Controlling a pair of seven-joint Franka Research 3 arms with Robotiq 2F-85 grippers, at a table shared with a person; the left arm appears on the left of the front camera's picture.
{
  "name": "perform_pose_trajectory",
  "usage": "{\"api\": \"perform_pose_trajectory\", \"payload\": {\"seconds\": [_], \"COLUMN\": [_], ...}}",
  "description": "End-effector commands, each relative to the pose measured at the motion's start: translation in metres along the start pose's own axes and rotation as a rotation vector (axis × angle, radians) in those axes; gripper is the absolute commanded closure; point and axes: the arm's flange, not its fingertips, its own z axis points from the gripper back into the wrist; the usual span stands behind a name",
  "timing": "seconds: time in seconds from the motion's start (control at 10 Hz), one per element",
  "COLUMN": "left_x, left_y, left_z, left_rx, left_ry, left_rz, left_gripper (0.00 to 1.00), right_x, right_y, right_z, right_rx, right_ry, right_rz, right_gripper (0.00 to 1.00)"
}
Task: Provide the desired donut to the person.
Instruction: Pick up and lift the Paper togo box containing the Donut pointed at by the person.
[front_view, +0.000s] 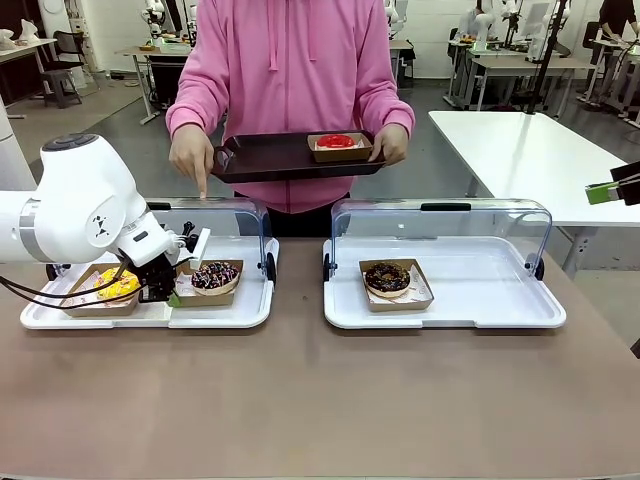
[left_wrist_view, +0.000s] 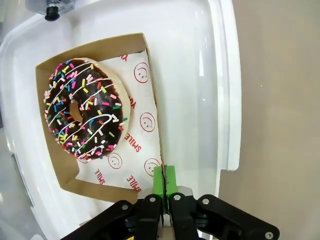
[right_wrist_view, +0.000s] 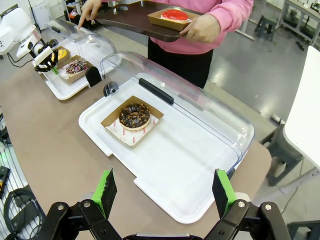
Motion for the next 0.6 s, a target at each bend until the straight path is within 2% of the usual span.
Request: {"api": "perform_pose_trajectory", "payload": {"seconds": [0.0, 0.2, 0.4, 0.5], "left_x": [0.000, 0.005, 0.011, 0.014], "left_y": [-0.009, -0.036, -0.070, -0.089], "left_z": [0.019, 0.056, 0.087, 0.105], "left_rx": [0.051, 0.132, 0.116, 0.068], "left_ry": [0.006, 0.007, -0.005, -0.011], "left_rz": [-0.013, -0.071, -0.113, -0.106], "left_gripper": [1.00, 1.00, 1.00, 1.00], "right_x": [-0.001, -0.001, -0.001, -0.001], "right_y": [0.002, 0.002, 0.002, 0.002], "right_z": [0.000, 0.000, 0.000, 0.000], "right_rx": [-0.011, -0.011, -0.011, -0.011], "right_ry": [0.018, 0.018, 0.018, 0.018], "right_rz": [-0.013, -0.013, -0.013, -0.013], "right_gripper": [0.00, 0.00, 0.00, 0.00]}}
